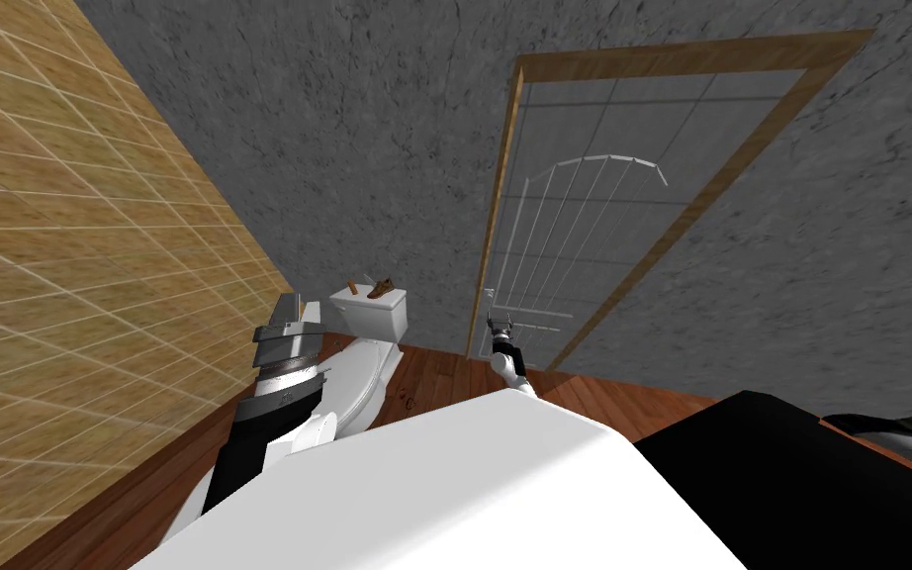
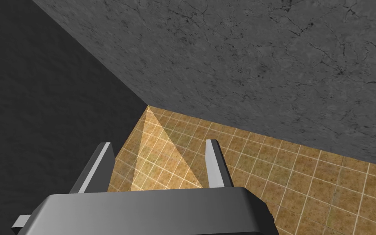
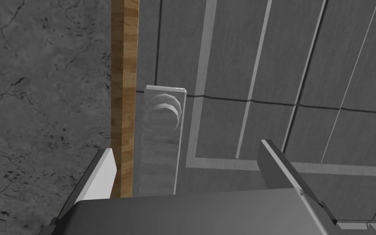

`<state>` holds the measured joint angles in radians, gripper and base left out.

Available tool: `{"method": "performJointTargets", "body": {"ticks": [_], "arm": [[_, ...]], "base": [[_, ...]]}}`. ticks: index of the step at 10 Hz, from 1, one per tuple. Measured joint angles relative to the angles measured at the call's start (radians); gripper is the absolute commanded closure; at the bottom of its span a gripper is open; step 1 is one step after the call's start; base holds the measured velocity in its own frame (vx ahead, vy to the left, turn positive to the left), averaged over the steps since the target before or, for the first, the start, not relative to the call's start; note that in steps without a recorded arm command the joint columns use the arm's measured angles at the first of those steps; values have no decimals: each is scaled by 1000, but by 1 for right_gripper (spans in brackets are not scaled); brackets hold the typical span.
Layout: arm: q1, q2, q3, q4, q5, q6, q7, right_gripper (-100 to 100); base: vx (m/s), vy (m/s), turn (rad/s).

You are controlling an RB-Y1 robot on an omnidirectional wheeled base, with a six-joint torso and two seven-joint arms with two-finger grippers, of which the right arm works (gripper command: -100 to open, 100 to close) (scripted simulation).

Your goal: Pull the door open

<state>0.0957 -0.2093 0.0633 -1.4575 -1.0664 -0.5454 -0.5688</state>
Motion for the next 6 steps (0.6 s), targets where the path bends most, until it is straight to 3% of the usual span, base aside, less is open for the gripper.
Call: {"method": "performJointTargets", "body": {"ticks": [6], "arm": [[-52, -9, -4, 112, -130, 12, -37, -100]], "base": [[63, -59, 116]]}}
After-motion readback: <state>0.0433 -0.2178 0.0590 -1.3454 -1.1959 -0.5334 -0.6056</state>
